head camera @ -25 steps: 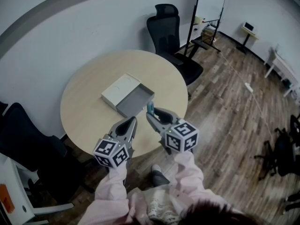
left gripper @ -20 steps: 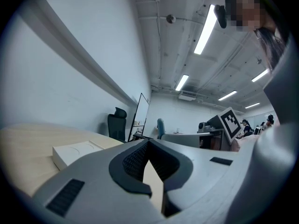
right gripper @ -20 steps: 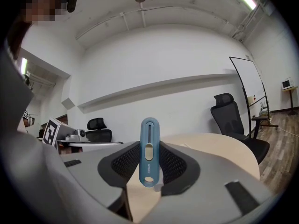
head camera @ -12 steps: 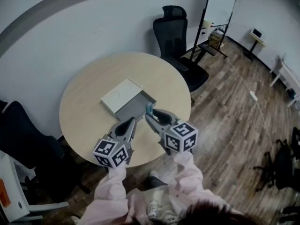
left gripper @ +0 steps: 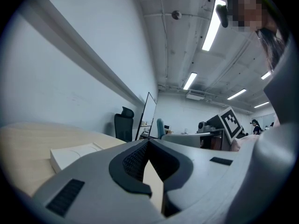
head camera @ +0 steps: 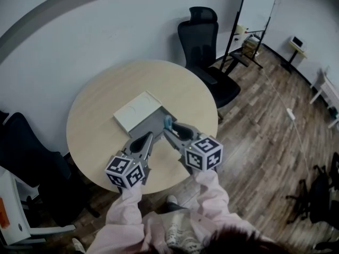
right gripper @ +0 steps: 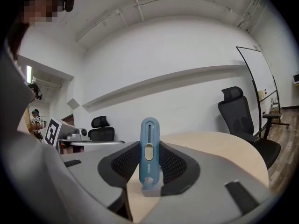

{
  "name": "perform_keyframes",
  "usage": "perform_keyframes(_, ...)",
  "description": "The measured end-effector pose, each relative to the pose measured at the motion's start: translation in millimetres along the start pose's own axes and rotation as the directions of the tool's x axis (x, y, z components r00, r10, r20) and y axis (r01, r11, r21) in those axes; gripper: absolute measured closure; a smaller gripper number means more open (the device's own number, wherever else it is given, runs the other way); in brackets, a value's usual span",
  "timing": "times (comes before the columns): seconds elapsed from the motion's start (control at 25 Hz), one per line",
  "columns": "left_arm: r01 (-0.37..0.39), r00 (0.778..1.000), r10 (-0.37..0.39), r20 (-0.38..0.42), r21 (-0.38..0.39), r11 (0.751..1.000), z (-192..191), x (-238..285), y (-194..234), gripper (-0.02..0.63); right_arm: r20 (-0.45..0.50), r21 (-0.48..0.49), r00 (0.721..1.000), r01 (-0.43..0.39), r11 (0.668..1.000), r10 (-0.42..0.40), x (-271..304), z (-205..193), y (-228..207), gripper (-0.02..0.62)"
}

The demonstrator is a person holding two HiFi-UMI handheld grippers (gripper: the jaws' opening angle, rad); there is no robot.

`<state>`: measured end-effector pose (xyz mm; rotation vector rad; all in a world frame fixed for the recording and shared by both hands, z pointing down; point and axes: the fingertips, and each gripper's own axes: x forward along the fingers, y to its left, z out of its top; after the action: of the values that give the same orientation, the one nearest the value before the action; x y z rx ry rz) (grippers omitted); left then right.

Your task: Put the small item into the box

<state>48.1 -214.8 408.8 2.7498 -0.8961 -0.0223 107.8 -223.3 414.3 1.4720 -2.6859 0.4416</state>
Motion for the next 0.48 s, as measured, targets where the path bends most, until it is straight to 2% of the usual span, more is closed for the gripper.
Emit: perform_keyframes(0.48,-0.038,0.999,0.038,-0.011,-0.021,0.999,-5.7,12.8,14.8,0.595,-0.036,0.006,0.999,-0.031,0.999,0.032,22.4,-2.4,-14.6,0.466)
